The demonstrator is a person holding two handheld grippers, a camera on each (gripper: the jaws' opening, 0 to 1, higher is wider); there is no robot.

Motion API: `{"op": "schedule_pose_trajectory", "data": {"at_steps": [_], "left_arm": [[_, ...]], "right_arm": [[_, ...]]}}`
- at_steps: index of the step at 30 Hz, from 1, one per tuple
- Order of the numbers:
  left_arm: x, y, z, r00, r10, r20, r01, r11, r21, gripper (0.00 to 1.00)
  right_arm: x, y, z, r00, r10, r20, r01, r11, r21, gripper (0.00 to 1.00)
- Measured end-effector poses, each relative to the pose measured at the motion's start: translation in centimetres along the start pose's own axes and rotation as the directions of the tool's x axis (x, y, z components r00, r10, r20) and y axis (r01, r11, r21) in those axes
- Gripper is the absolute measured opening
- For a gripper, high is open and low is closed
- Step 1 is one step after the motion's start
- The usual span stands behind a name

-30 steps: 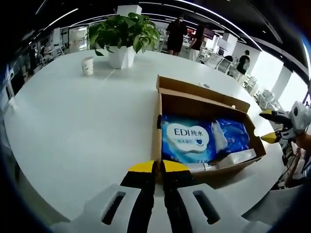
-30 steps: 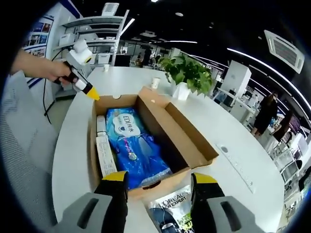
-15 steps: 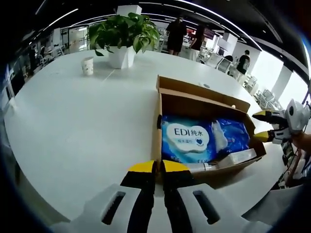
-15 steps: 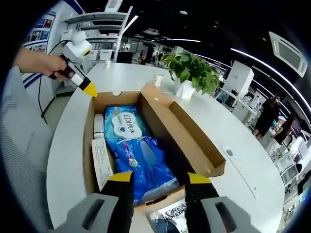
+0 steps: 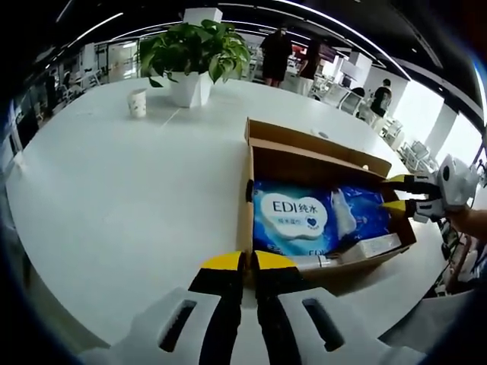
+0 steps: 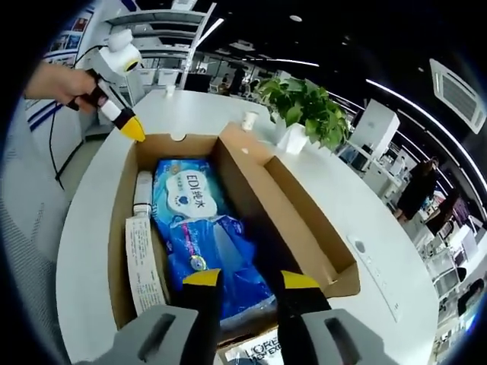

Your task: Operate the shoe box by opening the lid, removing the specified soft item, and placing it in the target area until the item is outside and the box remains undamaged.

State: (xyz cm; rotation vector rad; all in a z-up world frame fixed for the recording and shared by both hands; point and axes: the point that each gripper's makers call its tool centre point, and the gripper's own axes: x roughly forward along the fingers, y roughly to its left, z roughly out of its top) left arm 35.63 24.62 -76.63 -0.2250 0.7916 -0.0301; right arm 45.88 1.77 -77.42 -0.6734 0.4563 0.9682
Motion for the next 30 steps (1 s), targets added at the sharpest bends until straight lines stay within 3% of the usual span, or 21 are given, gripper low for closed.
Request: {"op": "schedule_pose_trajectory", "data": {"at_steps": [15, 25, 30], "left_arm": [[0.1, 0.0, -0.1, 1.0, 0.004, 0.002, -0.004, 1.0, -0.001, 0.02], [0.1, 0.0, -0.1, 1.0, 0.005, 0.003, -0.005, 1.0, -0.005, 0.02], [0.1, 0.0, -0.1, 1.0, 0.004, 0.003, -0.004, 1.0, -0.013, 0.02]], "right_arm": [[2.2, 0.5, -0.5, 0.999, 0.001, -0.043, -0.006, 0.994, -0.108, 0.09], [2.2, 0.6, -0.4, 0.998, 0.015, -0.059, -0.024, 0.989, -0.149, 0.0], [2.0, 0.3, -0.1, 0.998, 0.006, -0.064, -0.016, 0.988, -0.153, 0.0]]}}
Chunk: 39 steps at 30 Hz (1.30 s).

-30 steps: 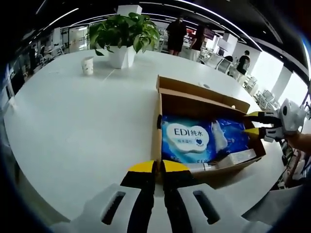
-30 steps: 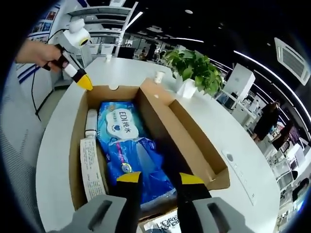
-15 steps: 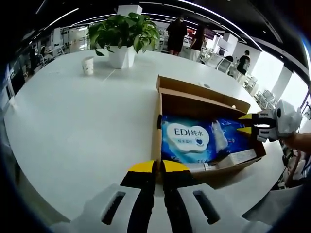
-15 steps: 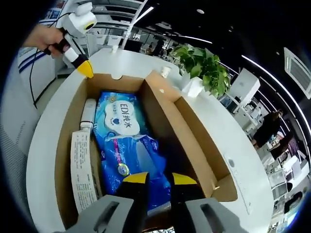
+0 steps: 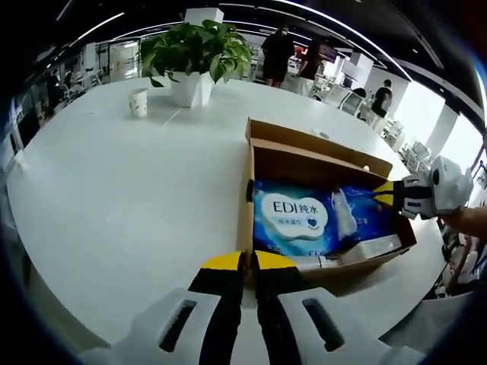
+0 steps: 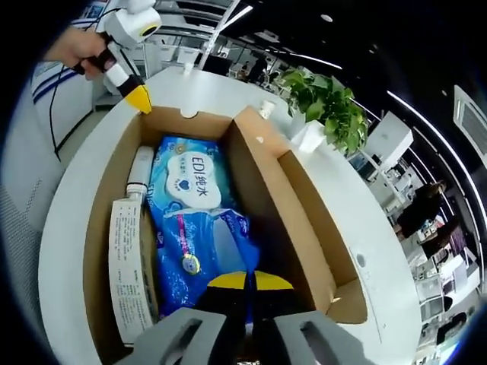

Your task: Operate the shoe box by opening the lid, removing the specified soft item, and placing it in the target area until the item is outside and the box remains undamaged.

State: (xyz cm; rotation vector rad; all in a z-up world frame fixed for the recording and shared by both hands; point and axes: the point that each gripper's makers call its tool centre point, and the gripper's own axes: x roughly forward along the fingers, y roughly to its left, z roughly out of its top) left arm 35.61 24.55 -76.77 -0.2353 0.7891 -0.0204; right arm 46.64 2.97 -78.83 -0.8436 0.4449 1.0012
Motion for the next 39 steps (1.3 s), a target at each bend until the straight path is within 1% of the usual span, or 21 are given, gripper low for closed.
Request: {"op": "schedule_pose_trajectory", "data": {"at_steps": [3, 5, 12, 16, 24, 31, 39], "left_arm": [[0.0, 0.0, 0.0, 1.0, 0.0, 0.0, 0.0, 1.0, -0.004, 0.02], [0.1, 0.0, 0.0, 1.0, 0.0, 0.0, 0.0, 1.0, -0.003, 0.02], [0.1, 0.0, 0.1, 1.0, 0.0, 0.002, 0.001, 1.0, -0.008, 0.02], [0.1, 0.0, 0.1, 1.0, 0.0, 0.003, 0.0, 1.0, -0.004, 0.02], [0.0, 0.0, 0.1, 1.0, -0.001, 0.003, 0.001, 1.0, -0.009, 0.02], [0.0, 0.0, 0.1, 1.0, -0.002, 0.006, 0.003, 1.0, -0.012, 0.02], [0.0, 0.0, 0.1, 1.0, -0.002, 0.006, 0.002, 1.0, -0.013, 0.02]], "right_arm": [[-0.1, -0.1, 0.0, 1.0, 0.006, -0.002, -0.006, 1.0, -0.001, 0.0], [-0.1, -0.2, 0.0, 1.0, 0.006, -0.004, -0.006, 1.0, 0.014, 0.0], [-0.5, -0.3, 0.4, 1.0, 0.003, 0.009, -0.003, 0.999, 0.032, 0.0], [-0.9, -0.5, 0.9, 1.0, -0.005, 0.026, 0.004, 0.999, 0.049, 0.0], [-1.4, -0.8, 2.2, 0.998, -0.013, 0.063, 0.009, 0.999, 0.051, 0.0], [-2.1, -0.9, 3.7, 0.995, -0.016, 0.095, 0.014, 1.0, 0.022, 0.0], [-2.8, -1.3, 4.6, 0.993, -0.025, 0.118, 0.026, 1.0, -0.003, 0.0]]}}
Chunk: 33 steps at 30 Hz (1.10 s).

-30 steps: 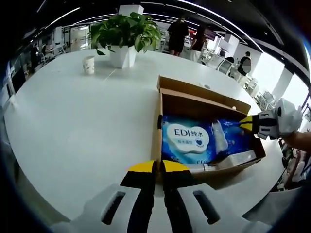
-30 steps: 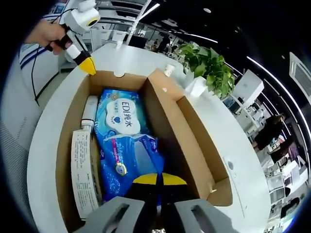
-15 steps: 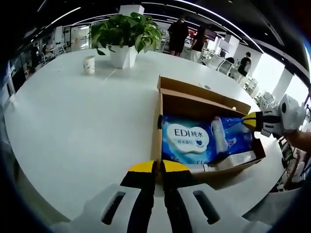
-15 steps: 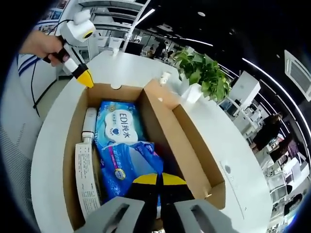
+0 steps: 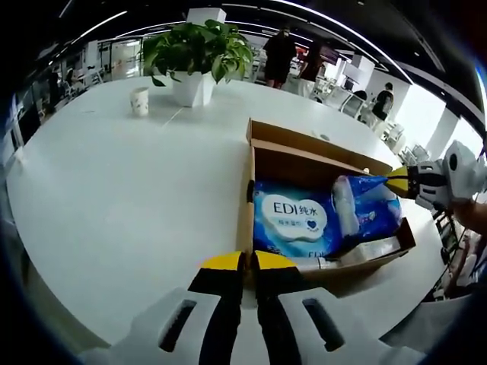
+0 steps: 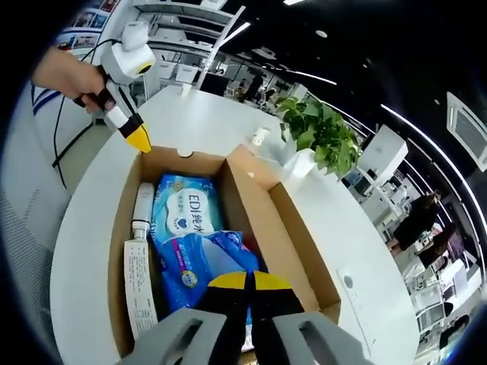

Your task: Operate the shoe box by opening the lid, removing the specified soft item, and placing it in the target area until the item is outside and the box remains undamaged.

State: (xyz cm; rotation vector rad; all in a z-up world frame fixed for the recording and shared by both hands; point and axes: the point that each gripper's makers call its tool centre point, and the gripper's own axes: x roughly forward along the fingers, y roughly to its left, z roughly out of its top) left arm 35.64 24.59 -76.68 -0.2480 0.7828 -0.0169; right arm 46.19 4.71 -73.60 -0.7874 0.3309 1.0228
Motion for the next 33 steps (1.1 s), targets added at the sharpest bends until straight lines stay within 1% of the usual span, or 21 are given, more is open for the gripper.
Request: {"op": "schedule_pose_trajectory", "data": {"at_steps": [6, 12, 18, 29, 33], "left_arm": [[0.0, 0.0, 0.0, 1.0, -0.002, 0.001, 0.002, 1.0, -0.001, 0.02], [0.0, 0.0, 0.0, 1.0, -0.003, 0.001, 0.003, 1.0, 0.002, 0.02], [0.0, 0.1, 0.0, 1.0, -0.003, 0.001, 0.003, 1.0, 0.005, 0.02], [0.1, 0.2, 0.0, 1.0, -0.002, 0.0, 0.002, 1.0, 0.012, 0.02], [0.1, 0.2, 0.0, 1.0, 0.001, -0.004, -0.001, 1.0, 0.027, 0.02]], "right_arm": [[-0.5, -0.2, 1.6, 0.999, 0.001, 0.034, 0.0, 1.0, -0.03, 0.0], [-1.0, -0.4, 2.5, 0.999, -0.002, 0.053, 0.004, 0.999, -0.042, 0.0], [-1.7, -0.7, 2.7, 0.998, -0.006, 0.062, 0.008, 0.999, -0.043, 0.0], [-3.6, -1.7, 2.6, 0.997, -0.028, 0.077, 0.03, 0.999, -0.024, 0.0], [-4.2, -2.2, 2.6, 0.996, -0.039, 0.084, 0.04, 0.999, -0.006, 0.0]]}}
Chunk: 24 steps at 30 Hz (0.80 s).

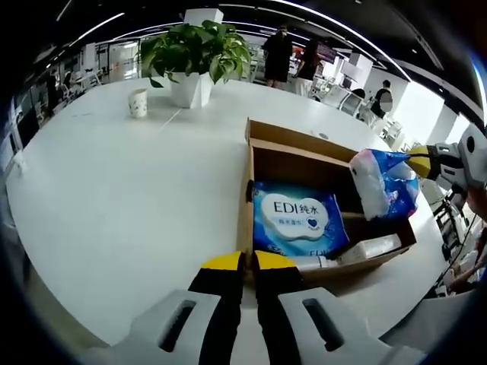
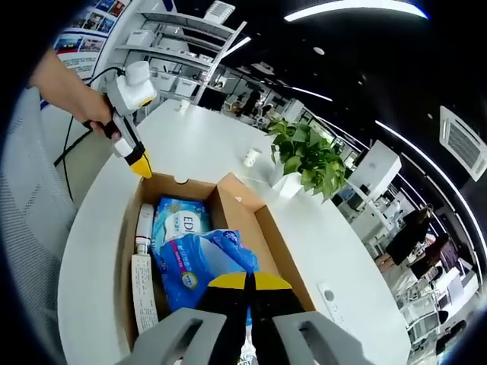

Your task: Operate the shoe box by opening the lid, removing the specified soft item, and placing it in the target area until the item is outside and the box remains undamaged.

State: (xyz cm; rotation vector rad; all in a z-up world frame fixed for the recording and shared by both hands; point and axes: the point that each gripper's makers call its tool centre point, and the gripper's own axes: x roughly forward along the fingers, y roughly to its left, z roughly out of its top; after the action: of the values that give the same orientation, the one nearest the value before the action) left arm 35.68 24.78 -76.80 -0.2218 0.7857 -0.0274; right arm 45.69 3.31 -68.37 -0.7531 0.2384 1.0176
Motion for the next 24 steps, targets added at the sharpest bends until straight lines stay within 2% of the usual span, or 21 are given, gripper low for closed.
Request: {"op": "schedule_pose_trajectory", "data": {"at_steps": [17, 24], "left_arm": [[0.0, -0.1, -0.1, 1.0, 0.002, -0.002, -0.002, 1.0, 0.001, 0.02], [0.0, 0.0, -0.1, 1.0, 0.003, -0.002, -0.003, 1.0, 0.002, 0.02]], "right_arm": [[-2.6, -2.2, -0.5, 0.999, -0.042, 0.012, 0.042, 0.999, 0.018, 0.0], [-3.8, -3.4, -1.5, 0.998, -0.069, 0.005, 0.069, 0.997, 0.021, 0.0]]}}
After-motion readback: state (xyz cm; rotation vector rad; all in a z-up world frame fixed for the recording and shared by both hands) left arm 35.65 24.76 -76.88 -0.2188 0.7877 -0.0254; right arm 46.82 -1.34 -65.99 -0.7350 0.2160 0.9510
